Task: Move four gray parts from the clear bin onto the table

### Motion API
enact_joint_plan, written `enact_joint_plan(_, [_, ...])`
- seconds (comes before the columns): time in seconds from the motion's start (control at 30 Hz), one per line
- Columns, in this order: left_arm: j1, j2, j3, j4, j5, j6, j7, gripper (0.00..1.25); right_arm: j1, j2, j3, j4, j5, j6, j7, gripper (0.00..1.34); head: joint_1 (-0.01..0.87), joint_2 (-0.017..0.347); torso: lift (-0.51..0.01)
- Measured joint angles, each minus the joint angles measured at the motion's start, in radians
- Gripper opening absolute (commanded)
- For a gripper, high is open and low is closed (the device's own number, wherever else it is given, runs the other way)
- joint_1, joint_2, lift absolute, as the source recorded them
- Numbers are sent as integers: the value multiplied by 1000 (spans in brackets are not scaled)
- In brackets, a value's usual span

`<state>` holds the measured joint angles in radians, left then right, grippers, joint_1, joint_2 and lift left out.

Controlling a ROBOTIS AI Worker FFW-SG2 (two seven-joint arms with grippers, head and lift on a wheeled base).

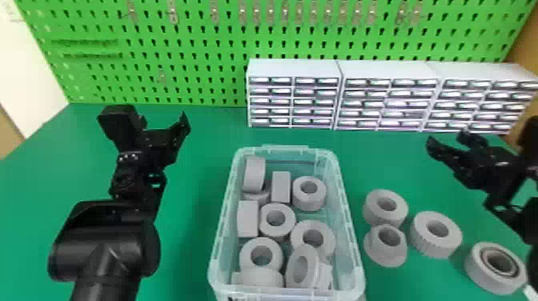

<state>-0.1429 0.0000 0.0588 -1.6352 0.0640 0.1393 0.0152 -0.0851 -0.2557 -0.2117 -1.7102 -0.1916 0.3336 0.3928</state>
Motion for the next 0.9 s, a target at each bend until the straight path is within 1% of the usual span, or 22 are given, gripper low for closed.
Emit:
enact_joint_plan(0.33, [-6,0,-19,15,3,-12,-3,899,-31,23,80,6,41,12,0,812,693,72,-52])
enact_joint_plan(0.53, [-6,0,-28,25,4,-29,-3,899,-45,36,98,7,54,17,0,810,693,72,-52])
enact_joint_plan(0.9, [1,0,-39,45,4,-48,-7,899,-50,40,103,8,55,20,0,812,693,72,-52])
